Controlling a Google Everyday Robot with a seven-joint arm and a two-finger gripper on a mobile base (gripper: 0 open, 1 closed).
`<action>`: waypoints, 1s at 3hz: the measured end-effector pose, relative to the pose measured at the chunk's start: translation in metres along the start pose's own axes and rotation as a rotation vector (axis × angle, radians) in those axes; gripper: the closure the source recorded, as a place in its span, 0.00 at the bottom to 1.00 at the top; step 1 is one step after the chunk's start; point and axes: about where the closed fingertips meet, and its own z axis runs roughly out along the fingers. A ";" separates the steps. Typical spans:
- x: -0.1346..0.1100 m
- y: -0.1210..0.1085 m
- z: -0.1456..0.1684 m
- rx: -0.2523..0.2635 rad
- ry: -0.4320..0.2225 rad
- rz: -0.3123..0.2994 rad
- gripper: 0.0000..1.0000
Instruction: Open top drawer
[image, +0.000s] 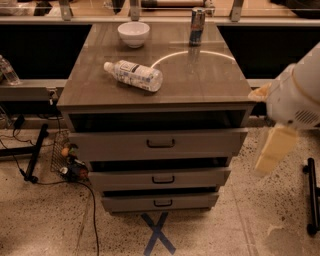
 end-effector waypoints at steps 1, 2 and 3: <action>0.006 0.016 0.048 -0.046 -0.022 -0.035 0.00; 0.003 0.030 0.108 -0.100 -0.058 -0.067 0.00; 0.002 0.029 0.111 -0.094 -0.062 -0.066 0.00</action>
Offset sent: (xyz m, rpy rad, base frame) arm -0.0002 0.0533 -0.1707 0.1033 0.1080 0.1628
